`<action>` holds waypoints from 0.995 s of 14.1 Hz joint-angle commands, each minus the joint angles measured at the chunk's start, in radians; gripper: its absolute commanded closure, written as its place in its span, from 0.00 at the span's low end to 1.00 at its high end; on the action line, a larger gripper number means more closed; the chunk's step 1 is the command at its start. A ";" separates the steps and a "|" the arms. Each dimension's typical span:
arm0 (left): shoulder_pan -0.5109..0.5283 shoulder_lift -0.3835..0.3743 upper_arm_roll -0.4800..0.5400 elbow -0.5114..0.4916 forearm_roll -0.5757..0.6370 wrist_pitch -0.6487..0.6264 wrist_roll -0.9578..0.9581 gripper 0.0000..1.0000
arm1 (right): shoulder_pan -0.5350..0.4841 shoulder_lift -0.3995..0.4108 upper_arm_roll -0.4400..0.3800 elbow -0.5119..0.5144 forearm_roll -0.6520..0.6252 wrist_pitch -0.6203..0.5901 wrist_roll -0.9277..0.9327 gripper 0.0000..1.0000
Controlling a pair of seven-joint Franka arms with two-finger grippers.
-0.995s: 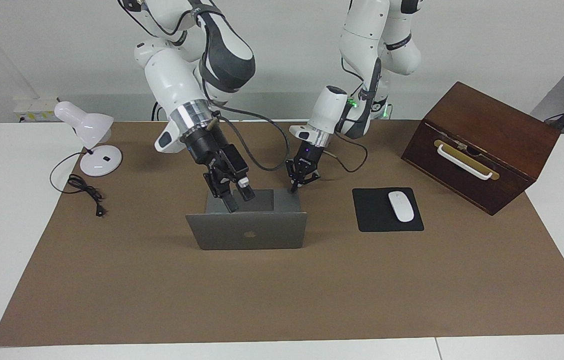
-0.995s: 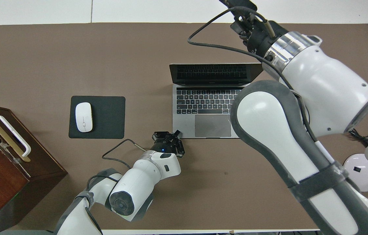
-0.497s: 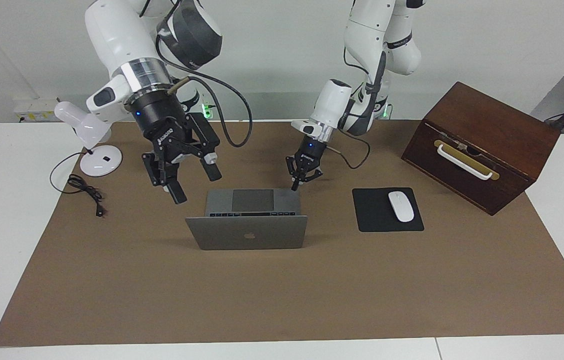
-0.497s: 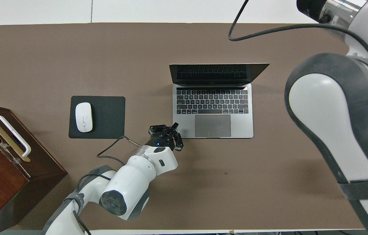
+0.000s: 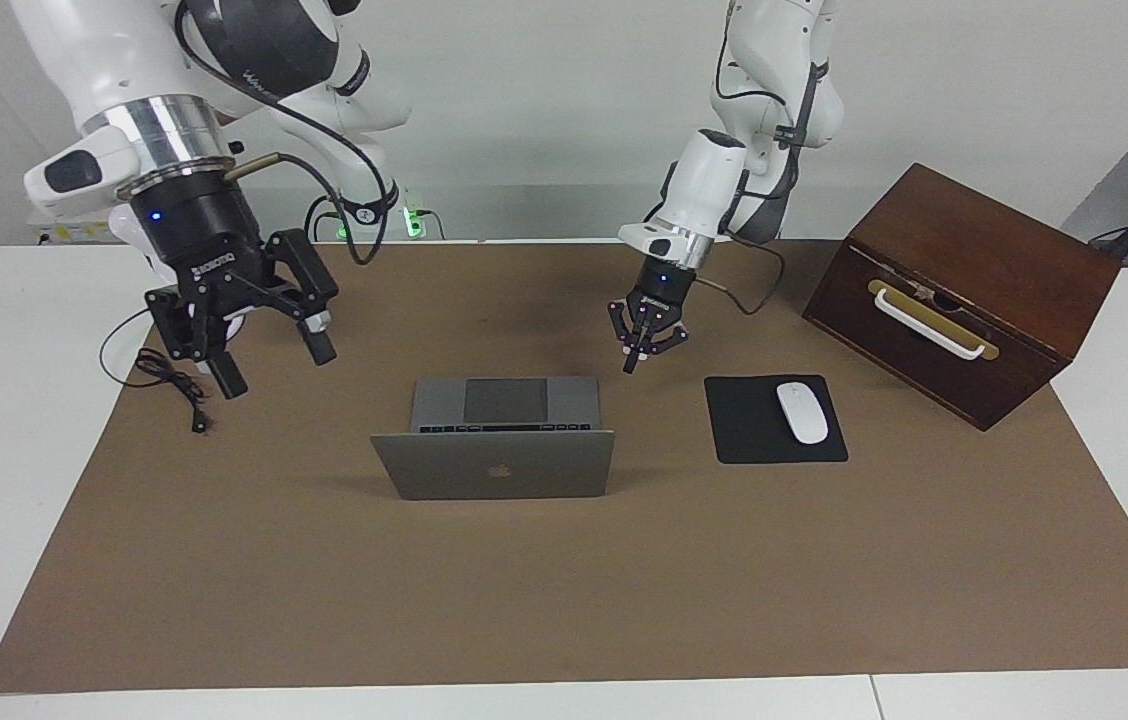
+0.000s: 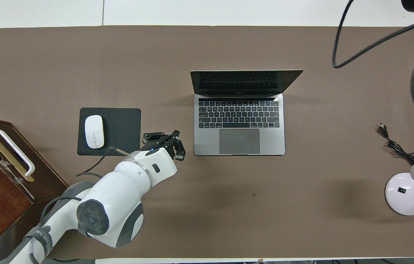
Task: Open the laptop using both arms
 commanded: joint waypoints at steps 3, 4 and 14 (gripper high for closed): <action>0.153 -0.131 -0.004 0.192 0.003 -0.505 0.099 1.00 | -0.061 -0.050 0.003 0.016 -0.238 -0.355 -0.025 0.00; 0.187 -0.141 -0.004 0.247 0.006 -0.604 0.110 1.00 | -0.068 -0.066 -0.001 0.015 -0.278 -0.426 -0.026 0.00; 0.436 -0.168 -0.004 0.547 0.127 -1.120 0.106 0.00 | -0.177 -0.281 -0.002 -0.402 -0.294 -0.347 -0.072 0.00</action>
